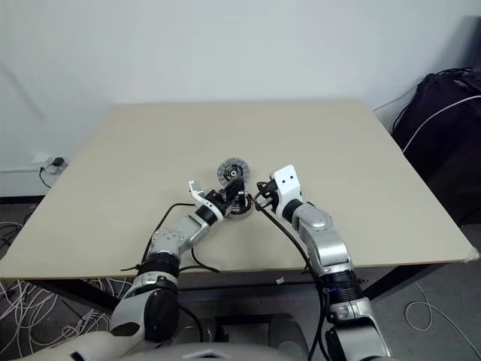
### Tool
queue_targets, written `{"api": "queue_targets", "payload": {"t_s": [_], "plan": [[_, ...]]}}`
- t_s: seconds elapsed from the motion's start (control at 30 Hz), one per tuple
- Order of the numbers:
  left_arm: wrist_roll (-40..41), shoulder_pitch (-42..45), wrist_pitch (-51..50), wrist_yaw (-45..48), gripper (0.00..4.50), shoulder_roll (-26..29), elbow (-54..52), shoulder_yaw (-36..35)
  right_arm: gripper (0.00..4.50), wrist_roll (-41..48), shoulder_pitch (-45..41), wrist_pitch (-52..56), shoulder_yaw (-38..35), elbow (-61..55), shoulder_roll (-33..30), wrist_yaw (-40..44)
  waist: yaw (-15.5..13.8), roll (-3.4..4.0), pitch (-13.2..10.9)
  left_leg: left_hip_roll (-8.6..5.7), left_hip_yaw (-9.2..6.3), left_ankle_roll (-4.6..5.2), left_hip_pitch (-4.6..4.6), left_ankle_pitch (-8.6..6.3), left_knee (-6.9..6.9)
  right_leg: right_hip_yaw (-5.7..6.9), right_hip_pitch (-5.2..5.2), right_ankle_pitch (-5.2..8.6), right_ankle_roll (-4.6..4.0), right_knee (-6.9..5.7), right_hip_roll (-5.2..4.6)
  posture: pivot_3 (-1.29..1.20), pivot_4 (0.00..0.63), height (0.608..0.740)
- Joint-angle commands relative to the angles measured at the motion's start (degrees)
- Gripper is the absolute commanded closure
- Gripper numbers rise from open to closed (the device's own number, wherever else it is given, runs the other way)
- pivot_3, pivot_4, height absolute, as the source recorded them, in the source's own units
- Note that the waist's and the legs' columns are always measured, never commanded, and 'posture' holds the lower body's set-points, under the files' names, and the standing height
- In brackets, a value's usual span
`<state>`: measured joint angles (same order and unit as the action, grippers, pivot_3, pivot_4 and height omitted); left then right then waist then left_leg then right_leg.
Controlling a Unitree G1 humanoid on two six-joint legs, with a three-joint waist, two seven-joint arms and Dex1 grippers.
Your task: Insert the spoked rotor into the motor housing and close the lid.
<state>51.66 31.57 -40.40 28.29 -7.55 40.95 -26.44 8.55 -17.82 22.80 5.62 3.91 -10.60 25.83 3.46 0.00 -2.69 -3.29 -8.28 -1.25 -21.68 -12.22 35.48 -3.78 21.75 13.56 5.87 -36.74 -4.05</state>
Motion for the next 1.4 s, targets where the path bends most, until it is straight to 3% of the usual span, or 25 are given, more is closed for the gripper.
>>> {"api": "queue_targets", "payload": {"t_s": [0.03,0.47,0.5,0.9,1.4], "plan": [[-0.51,1.6,0.74,0.91,4.48,0.19,0.23,0.15,4.5,0.86,-0.68,-0.31,-0.91,-2.73,0.17,-0.31,-0.01,-0.01,-0.01,0.0,0.0,0.0,-0.01,0.0,0.01,0.0,0.0,0.0,0.0,0.0,0.0,0.0,0.0,0.74],[-1.63,0.37,1.64,0.52,4.48,1.59,-0.2,-0.26,4.5,0.82,-1.02,-0.46,-0.72,-2.19,0.24,-0.02,0.0,-0.01,0.0,0.0,0.0,0.0,0.0,0.0,0.04,0.0,-0.02,-0.01,0.01,-0.01,0.0,0.0,0.0,0.74],[-1.7,0.27,1.64,0.49,3.9,1.64,-0.28,-0.24,4.5,0.83,-0.98,-0.45,-0.72,-2.23,0.23,0.0,0.01,-0.01,-0.01,0.0,0.0,0.0,0.0,0.0,0.04,0.0,-0.02,-0.01,0.02,-0.01,0.0,0.0,0.0,0.74],[-2.35,-1.1,1.63,0.37,0.1,2.76,-1.14,-0.38,4.5,0.82,-1.05,-0.49,-0.76,-2.01,0.25,-0.02,-0.06,-0.01,0.0,0.0,-0.01,0.0,0.01,0.0,0.06,0.0,-0.06,0.0,0.0,-0.01,0.0,0.0,0.0,0.74],[-3.46,-4.75,1.17,1.17,0.02,5.65,-8.32,2.16,4.5,0.99,-0.97,-0.66,-0.99,-1.89,0.51,-0.15,-0.03,-0.03,-0.02,0.01,-0.01,0.0,-0.01,0.0,0.03,0.0,0.0,-0.01,0.02,-0.02,0.0,0.0,0.0,0.74]]}}
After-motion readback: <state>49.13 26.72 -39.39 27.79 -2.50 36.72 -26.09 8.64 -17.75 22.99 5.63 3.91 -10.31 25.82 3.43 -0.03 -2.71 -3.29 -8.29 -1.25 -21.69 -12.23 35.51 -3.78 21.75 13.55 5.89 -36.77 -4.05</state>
